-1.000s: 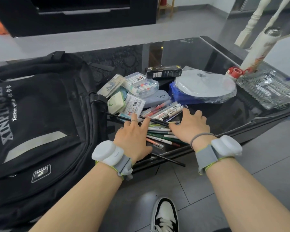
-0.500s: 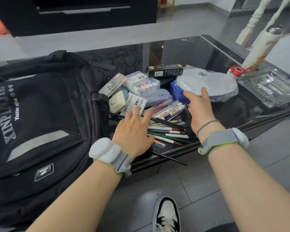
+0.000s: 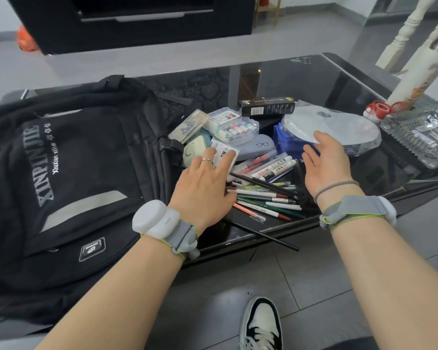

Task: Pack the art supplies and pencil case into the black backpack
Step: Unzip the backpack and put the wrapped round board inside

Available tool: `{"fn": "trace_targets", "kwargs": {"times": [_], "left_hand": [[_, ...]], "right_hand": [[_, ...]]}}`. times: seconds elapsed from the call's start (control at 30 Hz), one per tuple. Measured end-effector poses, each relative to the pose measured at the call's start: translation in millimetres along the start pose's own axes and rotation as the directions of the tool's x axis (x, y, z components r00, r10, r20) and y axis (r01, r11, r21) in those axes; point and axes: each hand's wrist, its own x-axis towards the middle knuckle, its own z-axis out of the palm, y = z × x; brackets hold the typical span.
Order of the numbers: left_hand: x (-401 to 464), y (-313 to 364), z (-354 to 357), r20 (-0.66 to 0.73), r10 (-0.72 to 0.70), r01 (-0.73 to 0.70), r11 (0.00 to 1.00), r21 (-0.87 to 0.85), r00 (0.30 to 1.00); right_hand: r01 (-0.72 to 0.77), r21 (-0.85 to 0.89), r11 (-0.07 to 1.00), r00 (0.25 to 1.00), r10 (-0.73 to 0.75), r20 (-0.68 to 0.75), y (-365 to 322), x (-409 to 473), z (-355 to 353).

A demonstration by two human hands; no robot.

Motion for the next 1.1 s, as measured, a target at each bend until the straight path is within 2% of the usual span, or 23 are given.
{"fn": "trace_targets", "kwargs": {"times": [0.07,0.2,0.27,0.37,0.5,0.67,0.93,1.1], "left_hand": [[-4.8,-9.7,-5.3,-0.004,-0.026,0.026,1.0,0.002,1.0],[-15.3,-17.0,-10.6,0.001,-0.033,0.033,0.999,-0.028,0.999],[-18.6,-15.1,-13.0,-0.016,-0.023,0.022,0.999,-0.049,1.0],[-22.2,-8.7,-15.3,-0.041,-0.006,0.004,0.998,-0.069,0.999],[-25.8,-0.5,-15.0,-0.037,0.005,-0.007,0.998,-0.065,0.999],[-27.2,2.3,-15.2,-0.029,0.01,-0.012,0.998,-0.054,1.0],[-30.0,-22.7,-32.8,-0.069,-0.045,0.039,0.996,-0.086,0.997],[-45.4,-68.6,-60.1,-0.14,-0.185,0.167,0.977,-0.131,0.973]], "right_hand": [[0.011,0.032,0.999,0.999,-0.01,-0.049,-4.6,-6.3,3.8],[0.125,0.119,0.985,0.954,-0.087,-0.286,-11.9,-16.1,-1.9],[0.157,0.119,0.98,0.956,-0.12,-0.269,-13.7,-19.5,-9.6],[0.133,0.139,0.981,0.957,-0.09,-0.276,-11.8,-14.0,-22.4],[-0.014,0.132,0.991,0.984,0.038,-0.176,-10.4,-11.0,-31.1],[-0.126,0.288,0.949,0.989,0.142,-0.033,-23.1,-30.1,-27.8],[-0.099,0.291,0.951,0.993,0.075,0.09,-32.9,-60.3,-3.2],[-0.067,0.253,0.965,0.977,0.011,0.213,-27.8,-104.5,25.7]]}}
